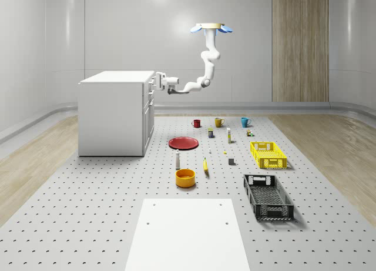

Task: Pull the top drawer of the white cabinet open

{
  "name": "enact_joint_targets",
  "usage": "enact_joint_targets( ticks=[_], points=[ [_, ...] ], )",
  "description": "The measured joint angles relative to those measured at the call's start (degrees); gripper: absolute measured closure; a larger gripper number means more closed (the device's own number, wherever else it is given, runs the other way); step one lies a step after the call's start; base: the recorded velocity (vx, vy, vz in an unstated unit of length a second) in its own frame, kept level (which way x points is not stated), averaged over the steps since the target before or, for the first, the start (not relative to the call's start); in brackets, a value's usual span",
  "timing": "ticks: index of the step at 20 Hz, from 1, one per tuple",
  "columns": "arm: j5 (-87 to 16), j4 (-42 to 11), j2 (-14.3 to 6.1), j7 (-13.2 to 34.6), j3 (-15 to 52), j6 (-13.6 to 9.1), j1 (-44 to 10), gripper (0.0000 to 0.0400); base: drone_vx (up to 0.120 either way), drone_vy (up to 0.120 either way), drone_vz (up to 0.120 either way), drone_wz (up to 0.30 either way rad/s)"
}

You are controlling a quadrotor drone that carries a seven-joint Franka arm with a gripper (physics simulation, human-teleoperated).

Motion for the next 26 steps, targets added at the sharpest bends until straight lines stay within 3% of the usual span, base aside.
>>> enact_joint_targets(
  ticks=[26],
  points=[
    [0.04, 0.12, 0.12, -0.07, -0.08, 0.12, -0.27, 0.0095, 0.0, 0.0, 0.0, 0.0]
  ],
)
